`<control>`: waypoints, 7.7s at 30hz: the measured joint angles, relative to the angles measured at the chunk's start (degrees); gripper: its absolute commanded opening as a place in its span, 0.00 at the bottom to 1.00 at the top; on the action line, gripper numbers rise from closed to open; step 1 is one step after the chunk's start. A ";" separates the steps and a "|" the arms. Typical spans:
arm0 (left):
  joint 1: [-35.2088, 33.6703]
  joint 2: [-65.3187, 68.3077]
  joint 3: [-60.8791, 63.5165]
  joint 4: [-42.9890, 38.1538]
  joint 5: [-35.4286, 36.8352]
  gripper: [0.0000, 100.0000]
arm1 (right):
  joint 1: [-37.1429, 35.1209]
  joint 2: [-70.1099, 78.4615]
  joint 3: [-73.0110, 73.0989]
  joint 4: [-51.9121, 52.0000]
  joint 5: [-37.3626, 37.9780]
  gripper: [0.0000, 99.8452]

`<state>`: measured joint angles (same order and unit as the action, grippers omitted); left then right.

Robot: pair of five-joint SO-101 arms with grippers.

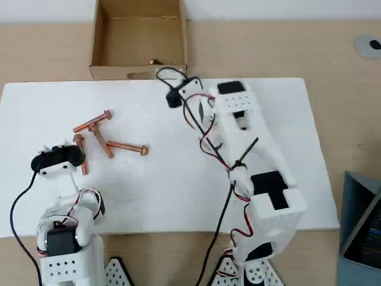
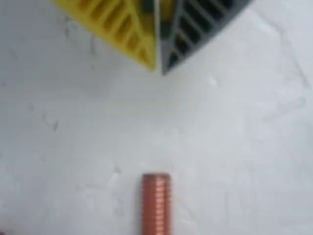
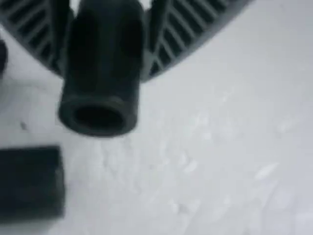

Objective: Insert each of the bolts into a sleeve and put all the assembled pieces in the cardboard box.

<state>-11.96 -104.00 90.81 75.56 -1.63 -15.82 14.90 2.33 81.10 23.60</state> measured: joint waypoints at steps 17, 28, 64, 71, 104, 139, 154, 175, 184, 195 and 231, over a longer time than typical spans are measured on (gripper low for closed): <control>0.00 0.00 0.00 0.00 0.00 0.00 | 0.44 -22.59 -12.92 19.96 -9.32 0.01; 0.00 0.00 0.00 -0.88 0.00 0.01 | 6.95 -55.12 7.30 18.73 -25.14 0.01; 0.09 70.95 -60.40 9.58 -24.88 0.01 | 19.87 -90.73 42.46 6.24 -31.38 0.01; 8.88 83.78 -68.48 16.26 -38.95 0.01 | 19.87 -90.73 42.46 6.24 -31.38 0.01; 18.73 124.04 -97.14 16.00 -70.59 0.12 | 19.87 -90.73 44.84 4.48 -31.38 0.01; 22.24 141.89 -112.53 15.74 -70.59 0.00 | 19.87 -90.73 44.84 4.48 -31.38 0.01; 22.51 136.62 -117.36 23.65 -61.80 0.01 | 19.87 -90.73 42.73 4.48 -31.38 0.01; 33.67 83.52 -94.42 24.44 -15.82 0.00 | 19.87 -90.81 37.19 9.23 -27.52 0.01; 30.86 57.05 -73.05 13.19 -2.11 0.00 | 19.87 -90.81 39.03 5.10 -27.52 0.01; 23.65 29.36 -49.05 1.41 7.47 0.00 | 15.03 -94.77 46.33 -1.85 -27.34 0.01; 24.53 -0.26 -29.98 -13.89 34.90 0.00 | -31.56 -118.51 74.99 -18.46 -26.20 0.01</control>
<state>12.57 -104.26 60.84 61.67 33.27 -47.38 -103.60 77.32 62.64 -2.59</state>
